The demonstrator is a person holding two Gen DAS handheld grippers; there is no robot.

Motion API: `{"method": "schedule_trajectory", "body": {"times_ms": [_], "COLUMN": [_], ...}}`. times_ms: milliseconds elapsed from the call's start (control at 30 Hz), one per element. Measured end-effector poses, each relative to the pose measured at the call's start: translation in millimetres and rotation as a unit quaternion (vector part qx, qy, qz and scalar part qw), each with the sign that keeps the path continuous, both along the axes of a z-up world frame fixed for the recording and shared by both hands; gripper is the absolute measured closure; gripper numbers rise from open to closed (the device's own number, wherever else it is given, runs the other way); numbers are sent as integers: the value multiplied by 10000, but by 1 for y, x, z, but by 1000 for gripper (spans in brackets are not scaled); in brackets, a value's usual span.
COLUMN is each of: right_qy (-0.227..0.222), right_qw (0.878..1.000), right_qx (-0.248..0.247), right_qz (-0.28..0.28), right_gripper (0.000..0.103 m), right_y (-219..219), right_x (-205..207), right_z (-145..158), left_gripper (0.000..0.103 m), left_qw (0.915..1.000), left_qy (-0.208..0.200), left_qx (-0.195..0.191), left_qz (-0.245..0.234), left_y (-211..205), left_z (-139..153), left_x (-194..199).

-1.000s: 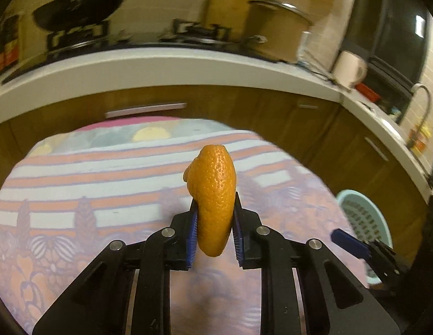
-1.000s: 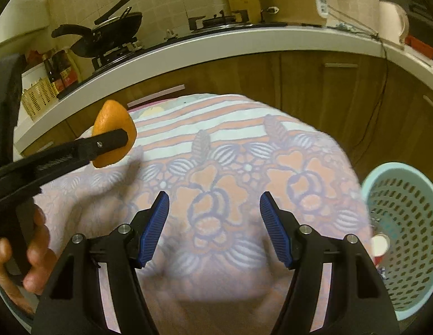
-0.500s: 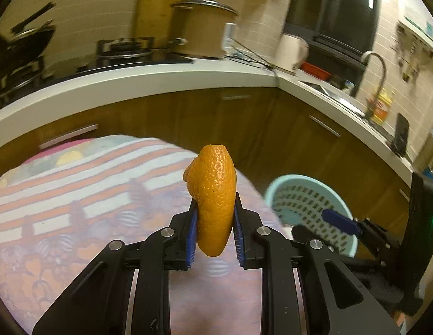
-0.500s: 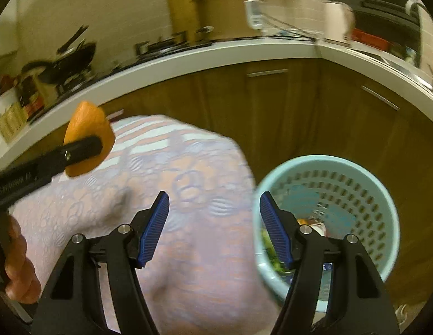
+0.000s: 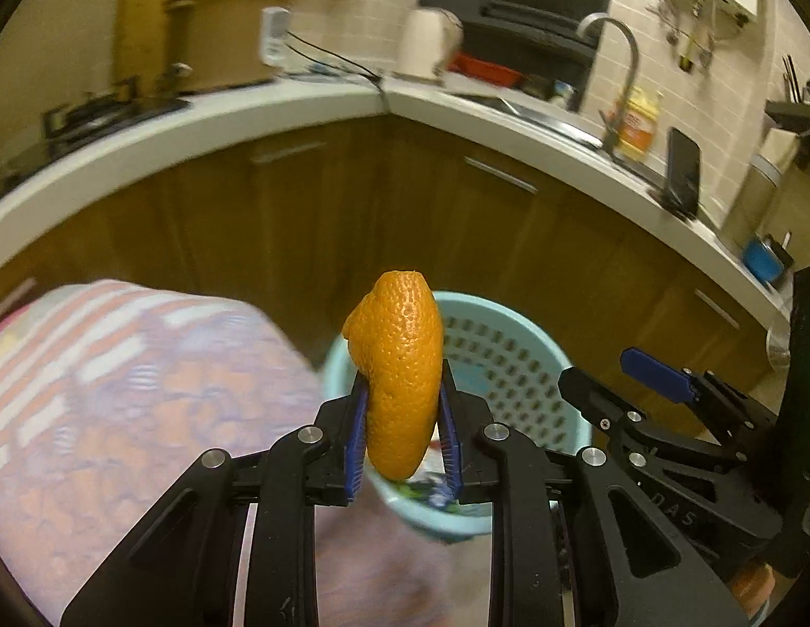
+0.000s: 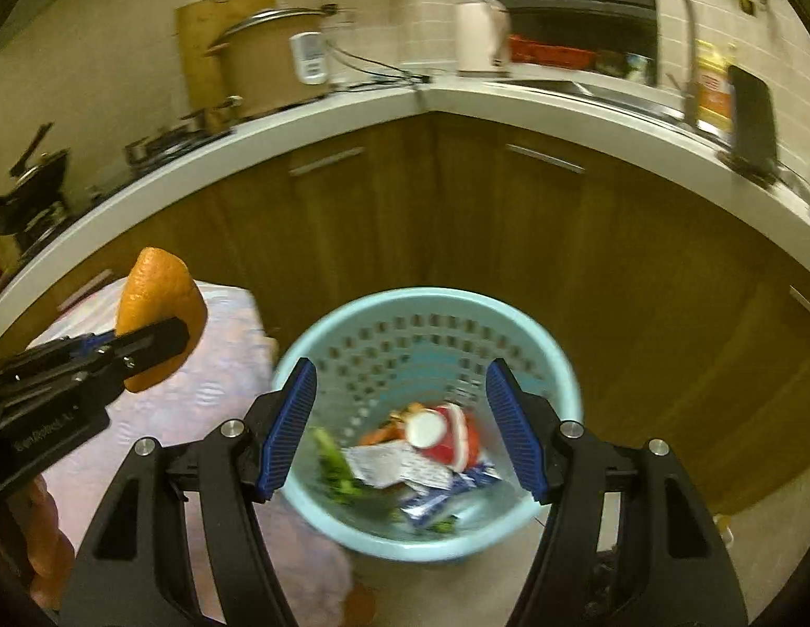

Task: Collect trash
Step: 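Carry the sweet potato over the blue basket and open the left tool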

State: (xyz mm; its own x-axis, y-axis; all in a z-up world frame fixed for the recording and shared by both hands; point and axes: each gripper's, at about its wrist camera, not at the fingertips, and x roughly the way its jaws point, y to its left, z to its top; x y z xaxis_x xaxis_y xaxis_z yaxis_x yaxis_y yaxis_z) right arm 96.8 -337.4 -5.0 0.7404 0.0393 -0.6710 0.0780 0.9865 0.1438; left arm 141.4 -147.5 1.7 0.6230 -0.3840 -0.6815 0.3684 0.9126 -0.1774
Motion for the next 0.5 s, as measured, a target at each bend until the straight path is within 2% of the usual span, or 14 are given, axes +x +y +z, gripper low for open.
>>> {"method": "schedule_trajectory", "body": {"times_ms": [167,267,300,333,500], "right_qy": [138,134,133,137,151], "right_qw": [9995,9993,9993,9993,9994], "right_qx": [59,46,50,65,92], "right_qz": [-277,-336,-343,-350,-314], "right_gripper": [40,39,39,40,40], "right_y": [-27,-35,-36,-38,-37], "right_x": [-4,-6,-7,-8,-10], "right_z": [-7,-7,-6,-7,-9], "left_gripper": [79,64,50,44,43], "left_qw": [9987,9978,9978,9981,9982], "left_qy": [438,558,555,505,488], "left_qx": [-7,106,129,149,224], "left_qz": [-245,-345,-347,-325,-283], "left_y": [-33,-47,-49,-50,-50], "left_z": [-22,-30,-31,-31,-30], "left_x": [27,34,34,32,29]}}
